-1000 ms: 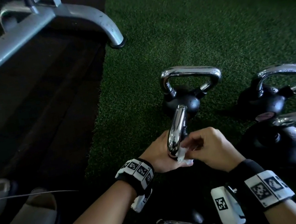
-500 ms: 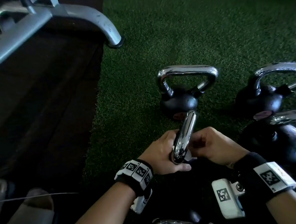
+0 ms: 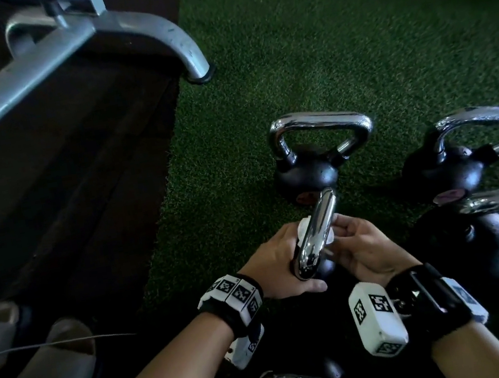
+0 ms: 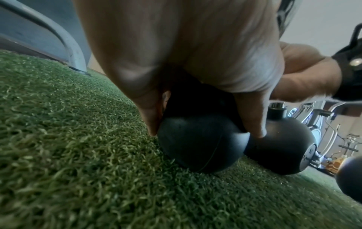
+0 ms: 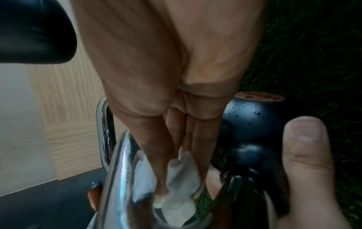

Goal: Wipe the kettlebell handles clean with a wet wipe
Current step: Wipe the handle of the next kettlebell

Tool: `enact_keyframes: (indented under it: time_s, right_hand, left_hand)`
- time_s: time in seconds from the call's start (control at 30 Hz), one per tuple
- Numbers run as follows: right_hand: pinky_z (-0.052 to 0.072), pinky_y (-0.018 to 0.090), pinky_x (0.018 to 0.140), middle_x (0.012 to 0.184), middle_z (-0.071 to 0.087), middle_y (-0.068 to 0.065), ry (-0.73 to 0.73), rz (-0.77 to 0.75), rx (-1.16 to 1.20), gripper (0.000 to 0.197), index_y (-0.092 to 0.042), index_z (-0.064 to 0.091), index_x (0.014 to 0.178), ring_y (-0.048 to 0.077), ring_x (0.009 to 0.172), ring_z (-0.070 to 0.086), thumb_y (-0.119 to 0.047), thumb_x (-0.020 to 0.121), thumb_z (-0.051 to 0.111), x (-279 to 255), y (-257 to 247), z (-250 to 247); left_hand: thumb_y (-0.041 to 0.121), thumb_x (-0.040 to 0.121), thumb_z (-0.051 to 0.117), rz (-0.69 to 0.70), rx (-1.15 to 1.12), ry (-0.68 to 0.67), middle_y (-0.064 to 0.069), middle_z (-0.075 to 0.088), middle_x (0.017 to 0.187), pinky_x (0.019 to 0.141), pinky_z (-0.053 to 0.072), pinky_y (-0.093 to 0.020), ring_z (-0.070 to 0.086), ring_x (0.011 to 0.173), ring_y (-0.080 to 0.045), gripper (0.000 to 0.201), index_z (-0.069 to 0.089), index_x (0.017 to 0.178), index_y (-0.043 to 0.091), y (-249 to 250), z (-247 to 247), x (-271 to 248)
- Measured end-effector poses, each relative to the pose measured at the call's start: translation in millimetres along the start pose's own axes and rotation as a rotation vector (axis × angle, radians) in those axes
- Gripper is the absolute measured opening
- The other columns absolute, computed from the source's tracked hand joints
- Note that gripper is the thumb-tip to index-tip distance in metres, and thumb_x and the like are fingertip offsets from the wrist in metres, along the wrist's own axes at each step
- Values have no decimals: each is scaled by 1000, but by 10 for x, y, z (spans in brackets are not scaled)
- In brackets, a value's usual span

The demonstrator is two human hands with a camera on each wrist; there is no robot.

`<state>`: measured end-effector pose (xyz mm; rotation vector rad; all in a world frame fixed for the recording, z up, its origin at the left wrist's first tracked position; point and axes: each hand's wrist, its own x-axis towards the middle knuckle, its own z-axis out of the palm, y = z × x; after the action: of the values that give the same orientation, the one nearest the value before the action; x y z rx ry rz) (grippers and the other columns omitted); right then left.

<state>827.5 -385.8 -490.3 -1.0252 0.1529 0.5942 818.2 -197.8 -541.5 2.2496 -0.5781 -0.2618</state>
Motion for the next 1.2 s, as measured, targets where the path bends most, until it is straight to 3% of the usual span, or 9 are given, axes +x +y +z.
enact_keyframes:
  time_s: [0.13, 0.2, 0.37, 0.43, 0.57, 0.7, 0.87, 0.97, 1.2]
  right_hand:
    - [62, 32, 55, 79, 74, 19, 26, -40, 31, 82, 2, 60, 102, 25, 62, 74, -17, 37, 106, -86, 95, 47]
    - [60, 30, 52, 74, 74, 15, 94, -116, 59, 73, -2, 58, 92, 22, 57, 72, -15, 37, 104, -80, 98, 73]
    - [60, 26, 53, 71, 74, 11, 241, -265, 48, 35, -5, 53, 84, 17, 57, 72, 1, 59, 78, -53, 62, 180]
    - [60, 27, 53, 71, 74, 11, 287, -274, -45, 36, -6, 55, 81, 17, 57, 71, -1, 56, 81, -92, 69, 176]
    - [58, 29, 62, 72, 73, 8, 491, -409, -337, 34, -11, 63, 76, 17, 63, 69, 19, 72, 76, -67, 48, 101]
    - [57, 37, 70, 74, 75, 3, 648, -507, -624, 28, -21, 69, 78, 16, 69, 70, 4, 74, 80, 17, -26, 90]
    - [53, 25, 65, 67, 72, -7, 874, -403, -841, 20, -22, 67, 71, 8, 62, 67, -14, 73, 85, 69, -36, 172]
    - [53, 23, 63, 68, 72, -6, 896, -379, -863, 16, -21, 69, 72, 9, 65, 69, -13, 74, 83, 76, -110, 250]
    - [34, 15, 53, 65, 58, -9, 842, -267, -1137, 21, -18, 62, 71, 11, 63, 58, -15, 88, 73, 153, -130, 322]
  left_hand:
    - [68, 59, 77, -68, 37, -25, 16, 33, 153, 110, 48, -41, 40, 141, -6, 106, 34, 150, 33, -81, 91, 6]
    - [68, 58, 76, -70, 44, -23, 17, 33, 153, 109, 49, -40, 42, 139, -6, 109, 32, 151, 36, -97, 112, 12]
    - [57, 60, 86, -66, 0, -13, 14, 37, 147, 109, 48, -41, 47, 135, -9, 108, 33, 151, 33, -112, 102, 3]
    - [53, 61, 89, -65, -10, -21, 13, 35, 149, 110, 47, -41, 46, 136, -9, 108, 33, 152, 34, -96, 92, -4]
    - [56, 60, 87, -78, -28, -18, 12, 35, 152, 115, 43, -40, 42, 140, -10, 112, 29, 153, 32, -88, 113, -13]
    - [54, 61, 89, -122, -43, -25, 8, 34, 153, 115, 43, -44, 44, 139, -15, 118, 25, 155, 22, -92, 103, -27]
    - [45, 63, 93, -142, -87, 5, 10, 38, 149, 113, 44, -39, 50, 132, -13, 113, 27, 153, 26, -14, 95, -37]
    - [45, 63, 93, -144, -85, 1, 8, 37, 151, 114, 42, -38, 48, 135, -13, 116, 25, 154, 24, -12, 92, -49]
    - [45, 63, 92, -131, -104, 24, 13, 41, 142, 109, 46, -36, 53, 124, -11, 106, 30, 147, 32, 39, 73, -55]
